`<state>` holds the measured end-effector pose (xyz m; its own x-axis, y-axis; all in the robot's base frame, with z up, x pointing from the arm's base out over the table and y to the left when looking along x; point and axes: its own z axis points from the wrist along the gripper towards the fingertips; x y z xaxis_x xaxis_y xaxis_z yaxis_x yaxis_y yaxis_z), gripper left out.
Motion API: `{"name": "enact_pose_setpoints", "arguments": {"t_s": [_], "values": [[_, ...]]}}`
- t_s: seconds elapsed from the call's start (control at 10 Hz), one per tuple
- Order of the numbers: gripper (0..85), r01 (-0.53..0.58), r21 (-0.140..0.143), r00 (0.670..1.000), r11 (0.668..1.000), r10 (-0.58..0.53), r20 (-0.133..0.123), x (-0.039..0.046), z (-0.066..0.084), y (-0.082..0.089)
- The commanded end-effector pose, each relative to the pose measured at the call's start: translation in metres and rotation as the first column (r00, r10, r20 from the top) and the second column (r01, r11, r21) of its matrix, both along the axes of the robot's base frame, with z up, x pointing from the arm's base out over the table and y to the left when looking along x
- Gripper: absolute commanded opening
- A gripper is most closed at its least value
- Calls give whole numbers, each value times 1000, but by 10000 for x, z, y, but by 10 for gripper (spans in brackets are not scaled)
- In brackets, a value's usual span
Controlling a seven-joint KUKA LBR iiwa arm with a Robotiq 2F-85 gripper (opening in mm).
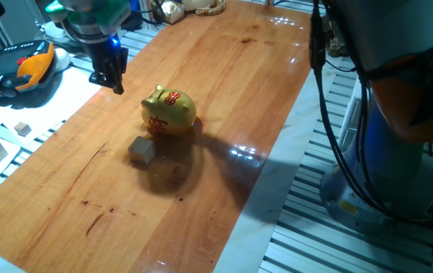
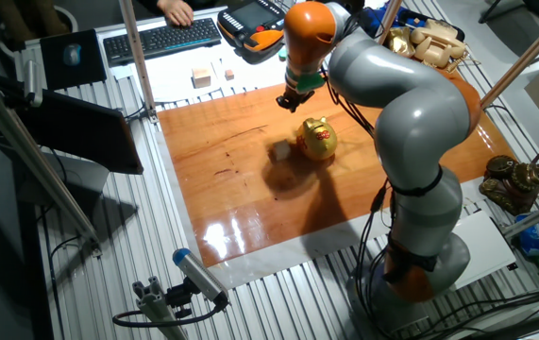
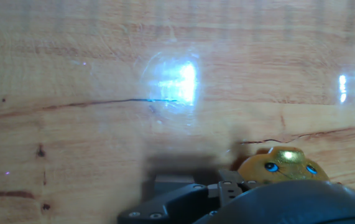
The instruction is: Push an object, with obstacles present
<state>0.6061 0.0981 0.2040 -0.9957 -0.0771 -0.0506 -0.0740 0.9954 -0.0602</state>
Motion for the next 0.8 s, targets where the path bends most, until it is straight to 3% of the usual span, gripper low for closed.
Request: {"name": "enact_pose_setpoints", "arguments": {"t_s": [0.0,0.7], "values": [[0,2,0,1000,1000,-2,2,-17,12,-9],[0,-3,0,1000,1000,3,2,-14,47,-62]]}}
